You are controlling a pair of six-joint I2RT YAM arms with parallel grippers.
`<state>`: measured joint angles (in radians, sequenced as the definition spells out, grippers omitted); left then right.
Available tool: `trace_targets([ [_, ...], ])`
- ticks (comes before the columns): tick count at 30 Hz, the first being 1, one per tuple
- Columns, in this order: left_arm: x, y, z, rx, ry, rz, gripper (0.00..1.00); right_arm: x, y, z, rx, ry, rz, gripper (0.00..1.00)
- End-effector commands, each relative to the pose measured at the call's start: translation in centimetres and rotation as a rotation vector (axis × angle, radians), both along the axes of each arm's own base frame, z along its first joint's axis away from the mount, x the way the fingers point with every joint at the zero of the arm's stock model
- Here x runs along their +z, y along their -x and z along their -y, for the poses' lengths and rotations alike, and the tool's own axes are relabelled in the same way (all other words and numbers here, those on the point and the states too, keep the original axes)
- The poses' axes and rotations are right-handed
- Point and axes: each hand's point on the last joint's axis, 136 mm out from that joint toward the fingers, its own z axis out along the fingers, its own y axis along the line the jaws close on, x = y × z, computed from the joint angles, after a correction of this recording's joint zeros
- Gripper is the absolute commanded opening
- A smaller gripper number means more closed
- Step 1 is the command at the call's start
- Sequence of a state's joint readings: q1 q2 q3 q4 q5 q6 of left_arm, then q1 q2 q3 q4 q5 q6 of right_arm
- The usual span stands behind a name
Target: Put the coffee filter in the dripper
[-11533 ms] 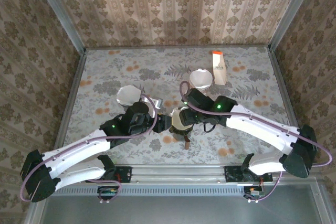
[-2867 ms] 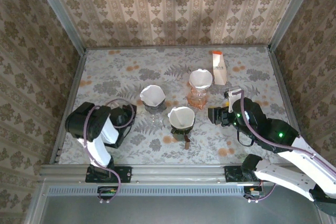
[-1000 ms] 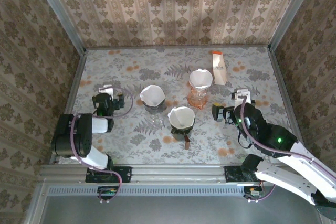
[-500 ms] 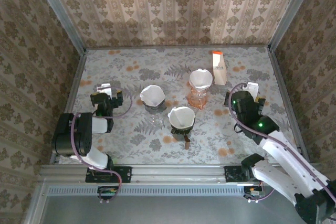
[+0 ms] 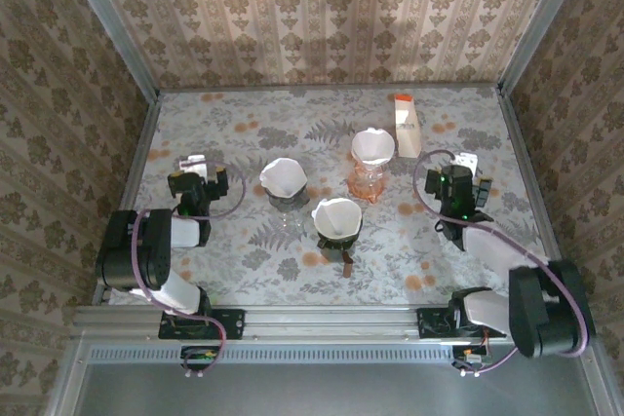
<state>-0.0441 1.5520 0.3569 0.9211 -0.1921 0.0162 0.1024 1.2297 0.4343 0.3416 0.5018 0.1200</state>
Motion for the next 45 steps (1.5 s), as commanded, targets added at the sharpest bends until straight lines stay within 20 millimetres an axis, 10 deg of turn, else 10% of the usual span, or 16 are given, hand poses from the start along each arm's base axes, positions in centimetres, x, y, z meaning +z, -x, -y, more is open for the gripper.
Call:
trace_targets([
  [1, 1.2, -0.7, -0.3, 0.013, -0.010, 0.040, 1.00, 1.9, -2.5, -0.7, 0.063, 0.014, 0.126, 1.00],
  [12, 1.2, -0.7, -0.3, 0.012, -0.009, 0.040, 1.00, -0.5, -5.2, -0.7, 0.147, -0.074, 0.014, 1.00],
  [45, 1.2, -0.7, -0.3, 0.013, -0.008, 0.039, 1.00, -1.5, -5.1, -2.7, 0.230, -0.091, 0.173, 1.00],
])
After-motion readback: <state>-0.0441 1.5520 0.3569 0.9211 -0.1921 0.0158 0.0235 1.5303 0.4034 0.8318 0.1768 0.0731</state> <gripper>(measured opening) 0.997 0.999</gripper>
